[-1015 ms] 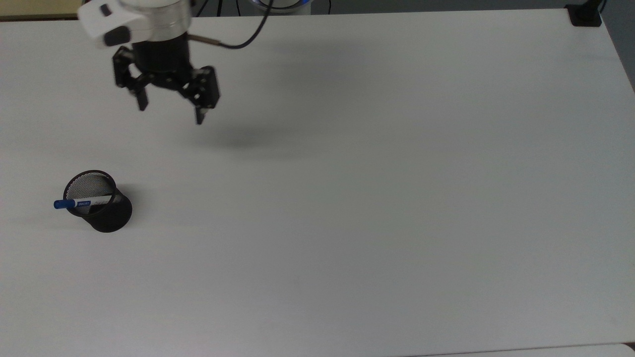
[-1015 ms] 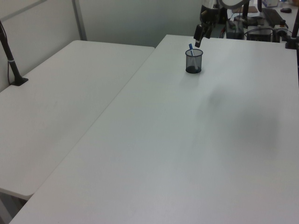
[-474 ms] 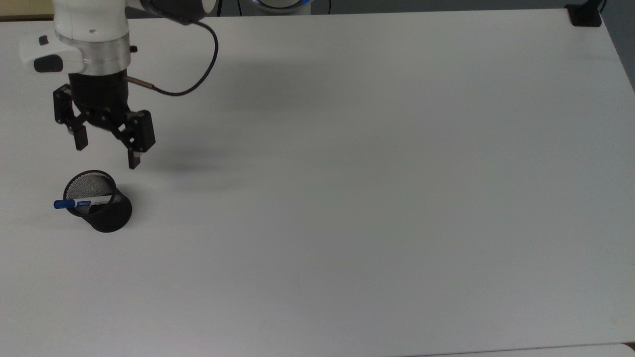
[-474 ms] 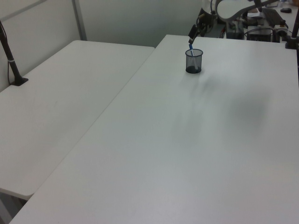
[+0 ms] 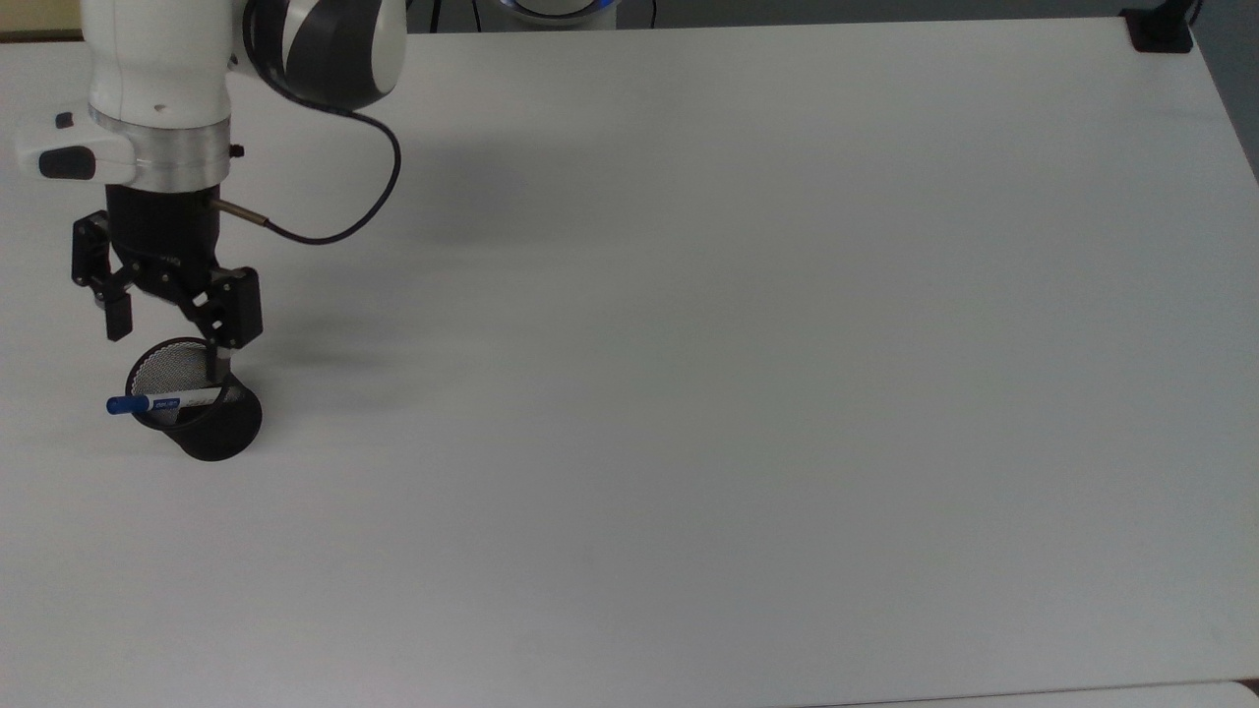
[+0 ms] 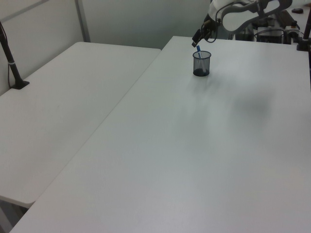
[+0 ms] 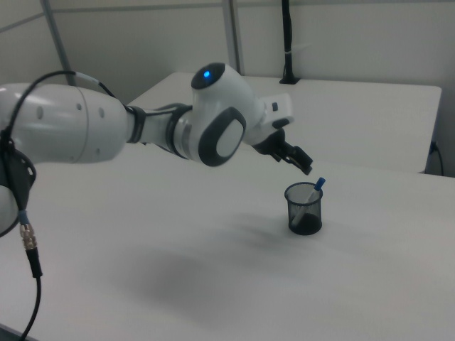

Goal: Remove the marker
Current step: 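Lower the gripper over the cup and close on the blue-capped marker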

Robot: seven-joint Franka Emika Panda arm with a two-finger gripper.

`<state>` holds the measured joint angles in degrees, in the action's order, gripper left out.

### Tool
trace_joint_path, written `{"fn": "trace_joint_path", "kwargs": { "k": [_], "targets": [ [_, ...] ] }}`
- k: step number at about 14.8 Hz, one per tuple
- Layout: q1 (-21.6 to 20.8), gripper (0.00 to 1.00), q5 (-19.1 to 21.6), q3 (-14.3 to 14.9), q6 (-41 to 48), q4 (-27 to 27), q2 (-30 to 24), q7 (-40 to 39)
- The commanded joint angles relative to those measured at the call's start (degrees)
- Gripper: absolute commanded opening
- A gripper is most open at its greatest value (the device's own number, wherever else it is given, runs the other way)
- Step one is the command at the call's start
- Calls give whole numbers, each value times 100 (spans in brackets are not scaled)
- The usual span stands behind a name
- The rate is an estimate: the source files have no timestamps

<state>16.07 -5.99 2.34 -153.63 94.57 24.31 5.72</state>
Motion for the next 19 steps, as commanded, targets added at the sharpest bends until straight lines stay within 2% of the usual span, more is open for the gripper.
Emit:
{"fn": "trace_joint_path", "kwargs": {
  "k": [1,3,7,11,15,17,19],
  "targets": [
    [-43,100,-43,214,-754,-123,407,140],
    [9,97,-43,214,-1088,-123,566,140],
    [115,82,-52,214,-1485,-123,715,131],
    [159,77,-61,214,-1565,-132,760,131],
    [159,50,-61,214,-1652,-132,812,122],
    [150,49,-61,214,-1749,-132,830,122],
    [150,39,-52,214,-1758,-132,874,122]
  ]
}}
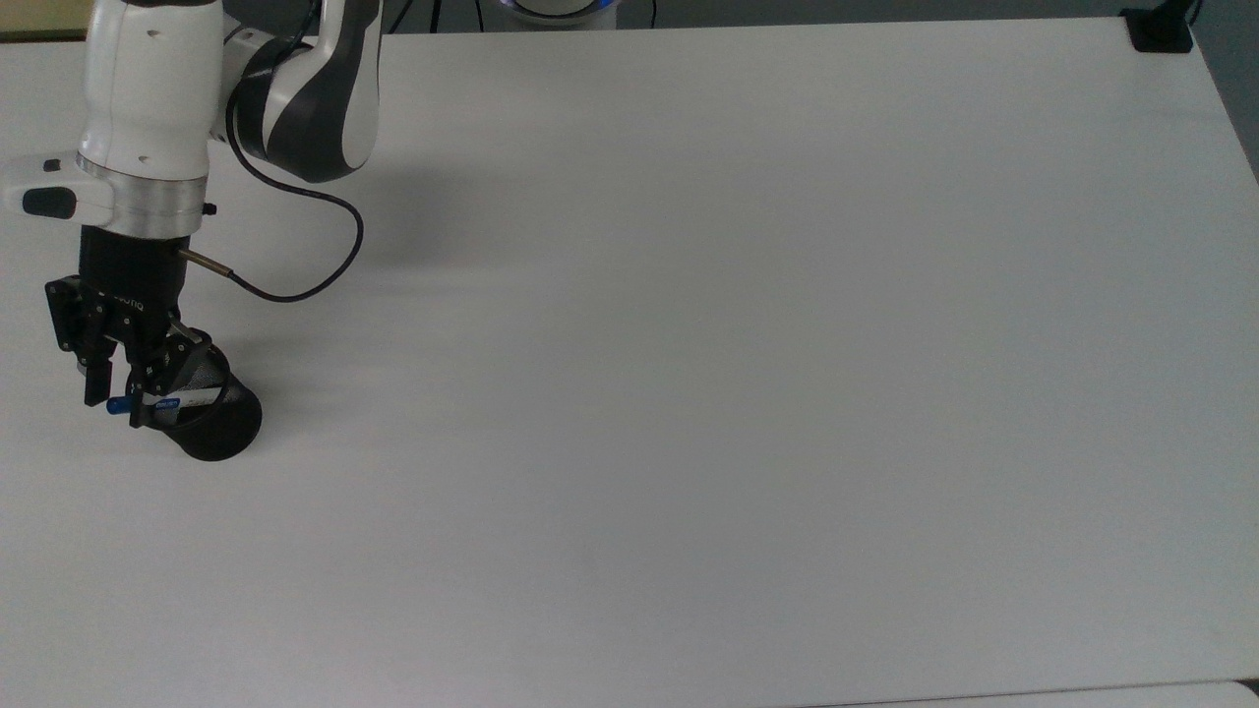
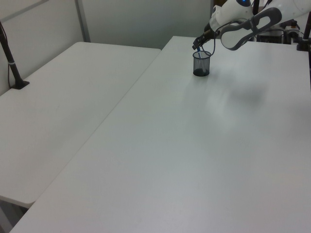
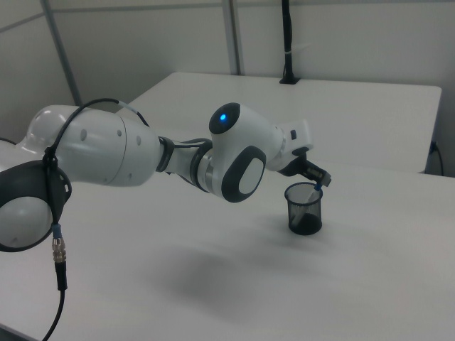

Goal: Remove the marker
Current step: 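Lower the gripper over the cup and close on the blue-capped marker, then lift the marker up out of the mesh cup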

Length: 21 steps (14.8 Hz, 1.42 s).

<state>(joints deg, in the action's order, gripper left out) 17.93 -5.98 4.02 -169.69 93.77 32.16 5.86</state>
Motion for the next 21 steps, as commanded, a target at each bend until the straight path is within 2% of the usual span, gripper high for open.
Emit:
{"fn": "trace_joint_path", "kwargs": {
  "k": [1,3,6,8,14,21],
  "targets": [
    [-44,38,-61,46,-161,-51,98,108],
    [-62,35,-70,46,-161,-51,115,108],
    [-71,20,-52,46,-161,-51,124,117],
    [-71,16,9,37,-161,-51,115,126],
    [-79,13,27,20,-161,-51,54,196],
    [-62,13,-52,11,-135,-43,-473,100]
  ]
}}
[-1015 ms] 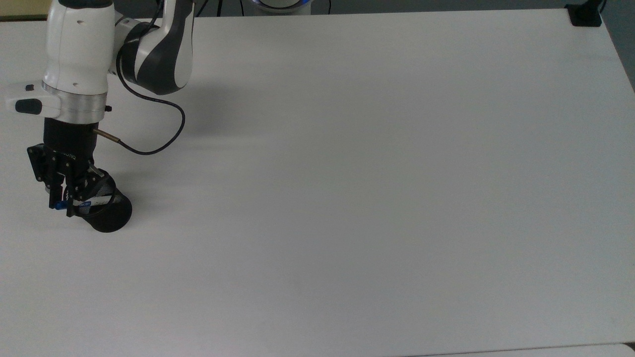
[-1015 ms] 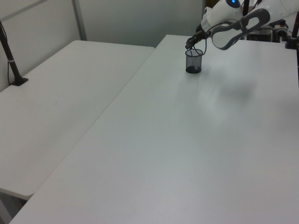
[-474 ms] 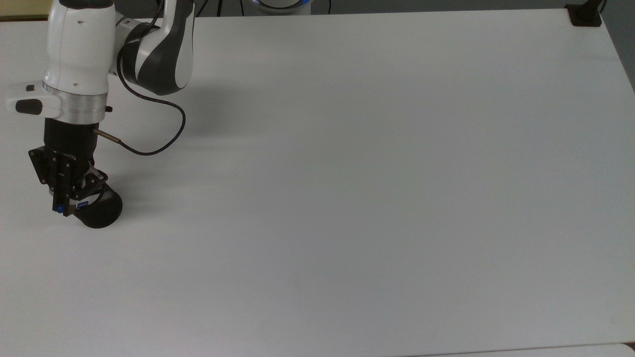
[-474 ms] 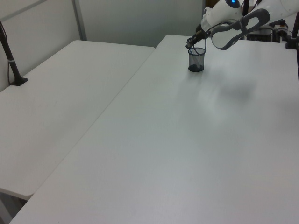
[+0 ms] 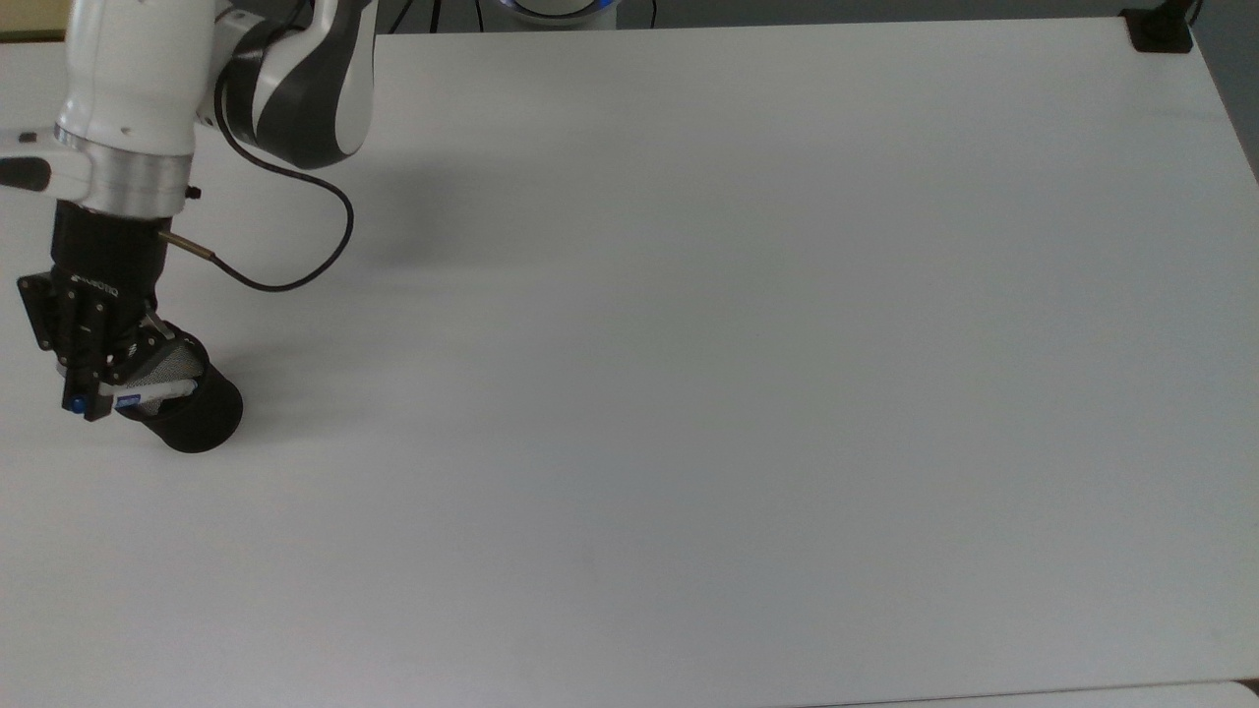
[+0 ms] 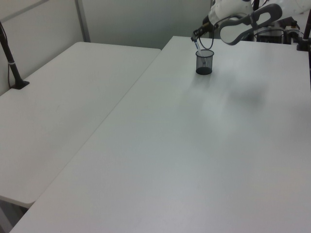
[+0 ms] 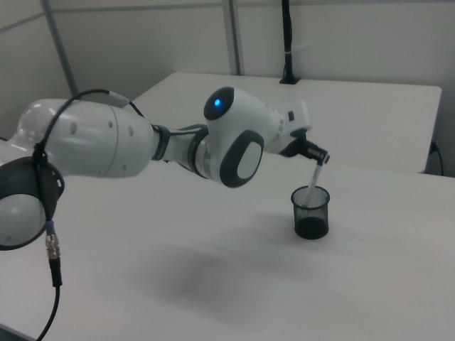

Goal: Remove the marker
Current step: 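Lift the marker up out of the mesh cup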

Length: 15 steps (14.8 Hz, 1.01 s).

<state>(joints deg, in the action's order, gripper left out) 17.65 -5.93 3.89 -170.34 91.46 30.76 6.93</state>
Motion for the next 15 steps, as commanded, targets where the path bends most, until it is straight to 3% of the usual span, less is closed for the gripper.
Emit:
{"fn": "trace_joint_path", "kwargs": {
  "k": [1,4,8,12,15],
  "targets": [
    [-33,13,-57,24,-69,188,-412,-103],
    [-25,13,-31,-11,-8,232,-624,-630],
    [-147,13,39,-116,333,205,-746,-631],
    [-559,13,48,-117,1386,231,-1027,-368],
    [-885,13,-5,-117,2364,284,-1073,-604]
  ]
}}
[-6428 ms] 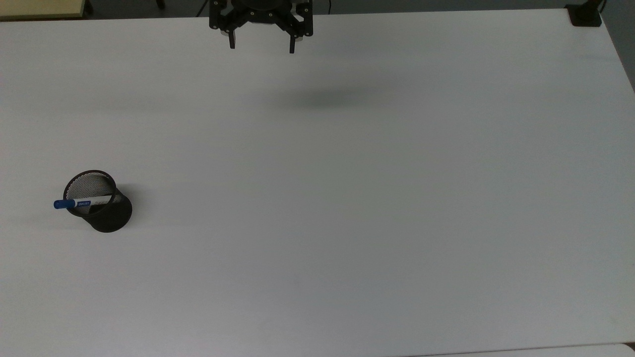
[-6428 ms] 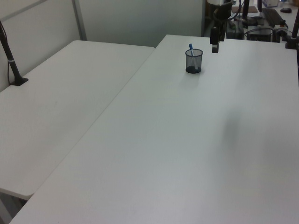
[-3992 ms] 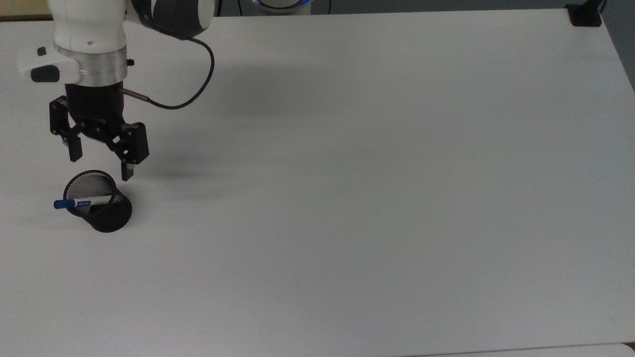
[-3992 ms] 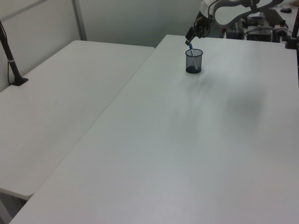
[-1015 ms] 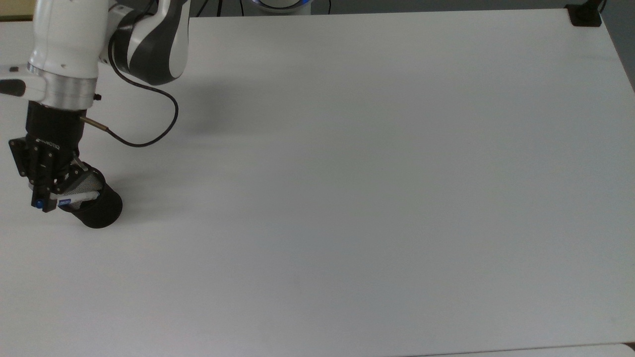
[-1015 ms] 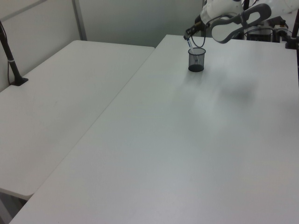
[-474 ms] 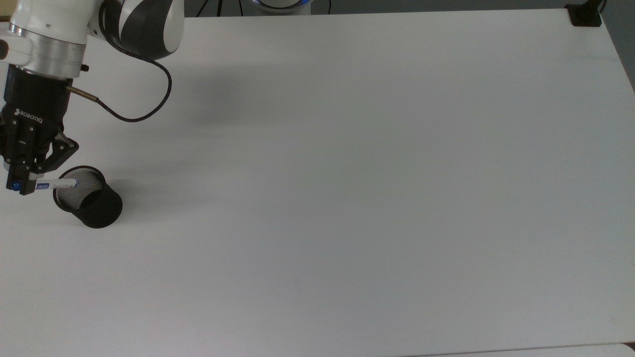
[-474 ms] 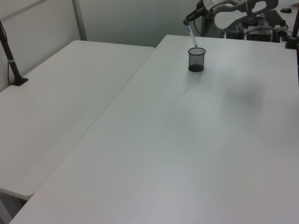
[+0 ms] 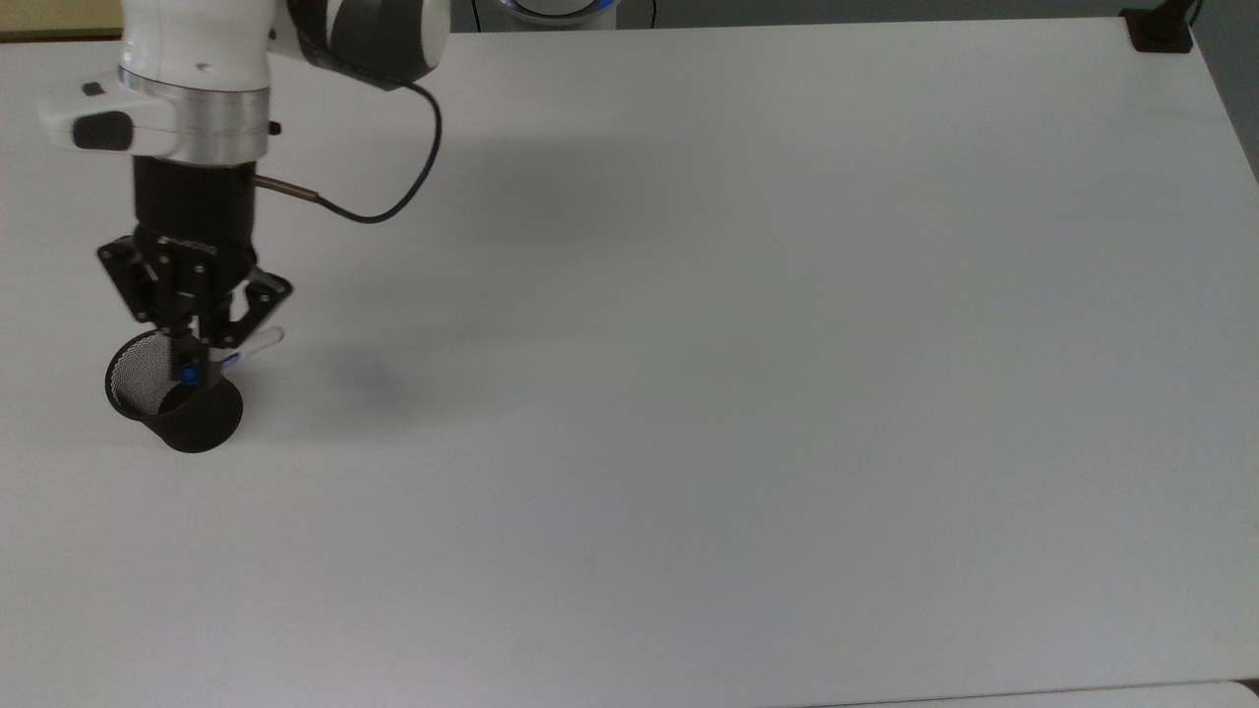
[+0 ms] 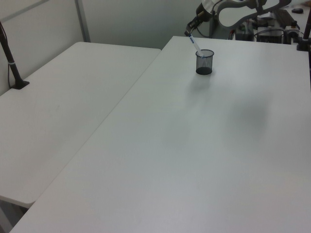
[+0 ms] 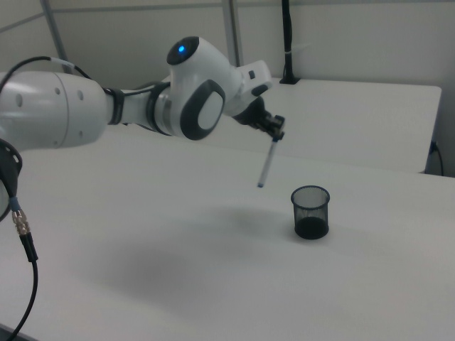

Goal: Remove the marker
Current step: 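Lift the marker up out of the mesh cup, then carry the marker away from the cup and lay it on the table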

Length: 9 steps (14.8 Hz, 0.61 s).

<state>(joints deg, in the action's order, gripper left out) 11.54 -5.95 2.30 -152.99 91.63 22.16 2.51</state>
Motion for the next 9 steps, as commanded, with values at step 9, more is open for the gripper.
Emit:
{"fn": "trace_joint_path", "kwargs": {
  "k": [9],
  "targets": [
    [-907,16,-20,52,1017,540,367,-339]
  ]
}}
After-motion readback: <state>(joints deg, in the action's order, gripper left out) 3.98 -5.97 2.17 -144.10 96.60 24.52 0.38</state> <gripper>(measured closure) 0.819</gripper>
